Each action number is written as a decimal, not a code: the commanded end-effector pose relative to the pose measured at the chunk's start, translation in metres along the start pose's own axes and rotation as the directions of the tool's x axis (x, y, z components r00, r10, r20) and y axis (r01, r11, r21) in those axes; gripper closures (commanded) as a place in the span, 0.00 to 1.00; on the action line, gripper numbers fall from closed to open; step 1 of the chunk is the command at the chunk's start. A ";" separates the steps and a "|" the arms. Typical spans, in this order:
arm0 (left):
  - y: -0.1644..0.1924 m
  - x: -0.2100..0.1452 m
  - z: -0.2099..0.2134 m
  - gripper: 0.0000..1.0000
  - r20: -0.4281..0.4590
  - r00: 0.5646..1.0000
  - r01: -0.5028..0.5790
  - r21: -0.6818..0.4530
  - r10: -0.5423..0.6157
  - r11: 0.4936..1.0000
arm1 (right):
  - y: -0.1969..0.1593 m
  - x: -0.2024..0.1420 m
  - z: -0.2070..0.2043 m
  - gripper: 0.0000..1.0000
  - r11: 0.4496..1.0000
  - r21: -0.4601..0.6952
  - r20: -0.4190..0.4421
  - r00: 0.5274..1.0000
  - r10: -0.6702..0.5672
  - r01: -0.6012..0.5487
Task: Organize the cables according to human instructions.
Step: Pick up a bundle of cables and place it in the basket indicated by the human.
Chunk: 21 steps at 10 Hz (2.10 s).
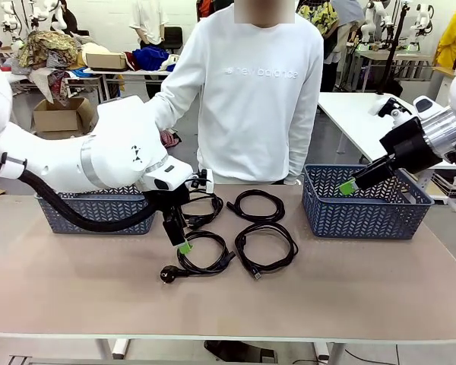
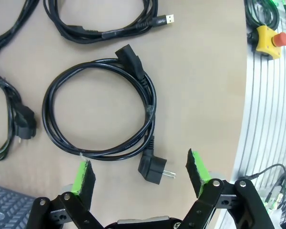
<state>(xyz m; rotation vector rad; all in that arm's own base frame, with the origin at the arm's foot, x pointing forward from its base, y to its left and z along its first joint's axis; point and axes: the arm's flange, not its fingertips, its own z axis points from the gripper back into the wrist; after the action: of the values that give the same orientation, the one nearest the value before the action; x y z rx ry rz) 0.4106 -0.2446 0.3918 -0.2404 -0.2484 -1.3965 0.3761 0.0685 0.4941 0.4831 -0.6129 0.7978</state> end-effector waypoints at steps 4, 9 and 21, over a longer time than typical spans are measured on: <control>0.000 0.014 -0.019 0.00 -0.043 0.998 0.040 -0.010 -0.041 0.999 | -0.003 0.001 0.000 0.00 1.000 0.018 0.019 1.000 0.015 -0.015; 0.008 0.046 -0.052 0.00 -0.131 0.991 0.020 -0.034 -0.024 0.999 | -0.003 0.001 0.000 0.00 1.000 0.018 0.019 1.000 0.015 -0.015; -0.011 0.048 -0.095 0.00 -0.233 0.972 0.016 -0.040 -0.025 0.999 | -0.003 0.001 0.000 0.00 1.000 0.018 0.019 1.000 0.015 -0.015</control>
<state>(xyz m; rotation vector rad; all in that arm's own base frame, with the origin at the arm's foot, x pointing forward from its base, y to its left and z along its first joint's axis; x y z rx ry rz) 0.4155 -0.3233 0.3191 -0.1355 -0.0427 -1.4510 0.3761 0.0684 0.4941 0.4823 -0.6127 0.7975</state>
